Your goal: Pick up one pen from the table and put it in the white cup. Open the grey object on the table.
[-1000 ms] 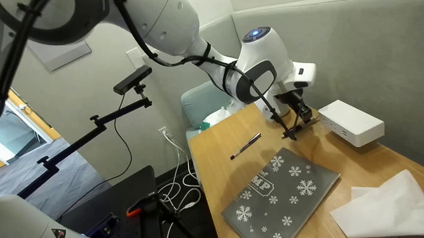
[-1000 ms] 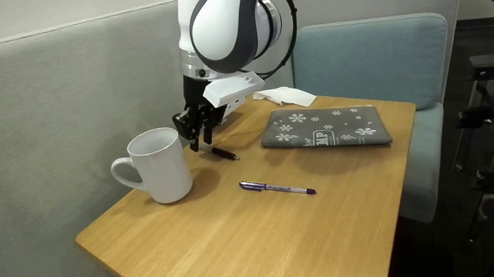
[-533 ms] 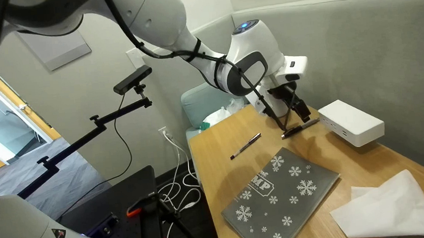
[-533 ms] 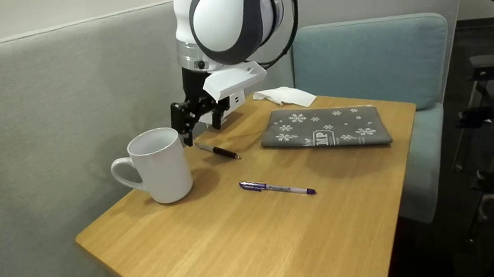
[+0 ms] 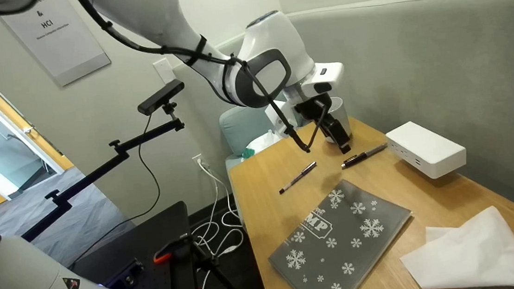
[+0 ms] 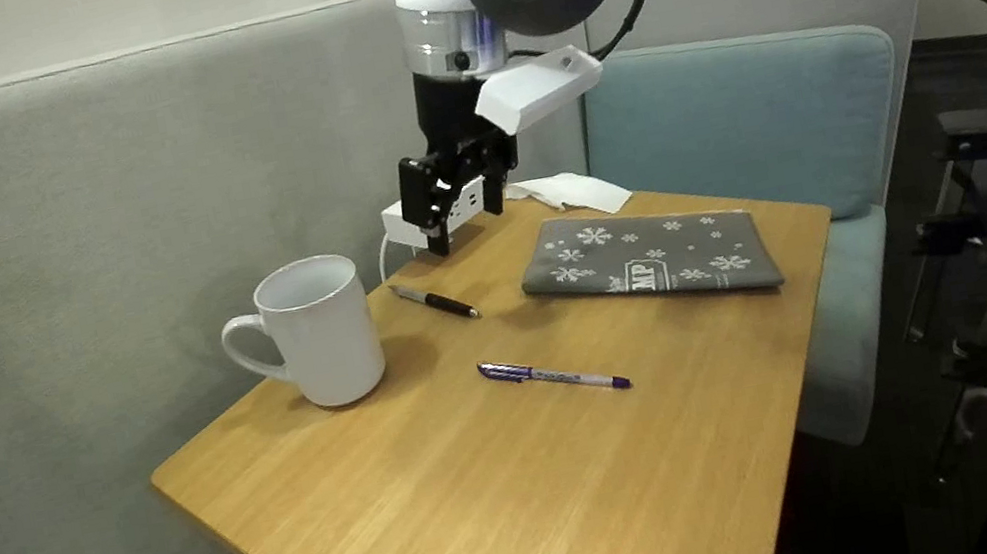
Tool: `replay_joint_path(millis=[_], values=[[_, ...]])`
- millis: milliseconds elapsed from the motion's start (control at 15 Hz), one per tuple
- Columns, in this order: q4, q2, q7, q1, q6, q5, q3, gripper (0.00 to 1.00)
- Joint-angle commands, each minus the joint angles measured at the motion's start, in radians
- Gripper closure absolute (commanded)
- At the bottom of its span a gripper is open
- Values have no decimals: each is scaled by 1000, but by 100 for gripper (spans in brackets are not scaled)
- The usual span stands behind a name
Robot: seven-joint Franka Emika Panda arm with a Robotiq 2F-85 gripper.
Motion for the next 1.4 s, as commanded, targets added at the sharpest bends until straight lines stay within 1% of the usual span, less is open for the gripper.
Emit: replay_joint_path(millis=[0, 67, 200, 333, 400, 667, 1000, 1333], values=[[-107, -112, -28, -10, -107, -45, 32, 0], [-111, -117, -36, -17, -138, -56, 49, 0], [-121, -116, -74, -38, -151, -72, 92, 0], [-122, -93, -106, -48, -117, -86, 121, 0], [-119, -80, -141, -68, -110, -79, 150, 0], [-110, -30, -200, -103, -87, -68, 203, 0], [-106, 33, -236, -127, -17, -70, 219, 0], [-94, 82, -260, -137, 43, -73, 220, 0]])
